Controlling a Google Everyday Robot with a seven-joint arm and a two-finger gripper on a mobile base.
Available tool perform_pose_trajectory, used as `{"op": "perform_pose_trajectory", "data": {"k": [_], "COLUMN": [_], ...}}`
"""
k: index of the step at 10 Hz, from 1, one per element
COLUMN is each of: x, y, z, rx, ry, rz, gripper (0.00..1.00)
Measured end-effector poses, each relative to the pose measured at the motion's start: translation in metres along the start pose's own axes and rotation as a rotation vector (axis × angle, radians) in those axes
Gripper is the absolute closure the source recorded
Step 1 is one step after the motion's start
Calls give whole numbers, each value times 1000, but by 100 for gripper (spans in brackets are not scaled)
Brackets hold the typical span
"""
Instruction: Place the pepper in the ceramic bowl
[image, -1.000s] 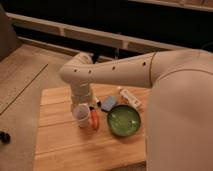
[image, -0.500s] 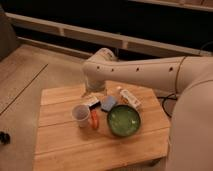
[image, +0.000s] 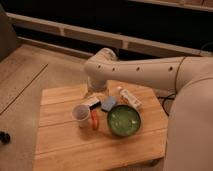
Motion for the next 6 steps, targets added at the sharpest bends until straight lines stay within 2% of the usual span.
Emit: {"op": "perform_pose_trajectory", "data": {"k": [1,4,6], "x": [-2,-9,-2], "y": [-14,-36,-48], "z": [1,5,23], "rx": [10,8,-12], "ry": [22,48,70], "rz": [9,17,12], "gripper": [35,35,35]}}
